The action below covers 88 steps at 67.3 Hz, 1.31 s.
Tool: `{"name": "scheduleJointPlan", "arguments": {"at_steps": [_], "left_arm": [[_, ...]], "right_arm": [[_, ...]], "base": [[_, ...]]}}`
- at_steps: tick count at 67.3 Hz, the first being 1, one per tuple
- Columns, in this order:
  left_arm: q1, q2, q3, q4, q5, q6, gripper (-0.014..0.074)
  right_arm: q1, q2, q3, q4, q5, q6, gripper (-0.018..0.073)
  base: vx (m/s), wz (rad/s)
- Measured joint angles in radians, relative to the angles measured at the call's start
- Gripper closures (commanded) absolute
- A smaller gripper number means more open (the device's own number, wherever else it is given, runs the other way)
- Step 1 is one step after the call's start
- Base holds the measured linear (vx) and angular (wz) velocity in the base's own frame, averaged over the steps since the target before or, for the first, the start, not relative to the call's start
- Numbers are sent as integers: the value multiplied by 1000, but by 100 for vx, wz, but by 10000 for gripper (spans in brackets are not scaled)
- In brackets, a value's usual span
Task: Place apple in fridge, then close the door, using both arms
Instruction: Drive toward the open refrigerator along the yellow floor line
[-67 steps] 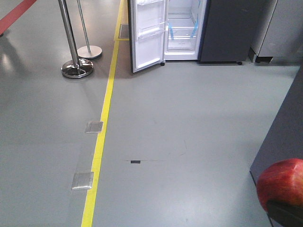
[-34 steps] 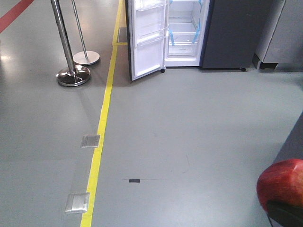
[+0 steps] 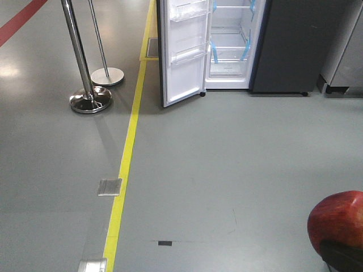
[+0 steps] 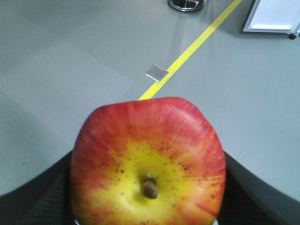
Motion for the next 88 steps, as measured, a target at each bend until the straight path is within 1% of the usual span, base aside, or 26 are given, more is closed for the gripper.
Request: {"name": "scheduleJointPlan", "arguments": {"at_steps": [36,88], "left_arm": [[0,0,0,0,0,0,603],[0,0,0,0,0,0,603]], "right_arm": [[0,0,0,0,0,0,410],[0,0,0,0,1,0,410]], "base": [[30,3],[31,-5]]}}
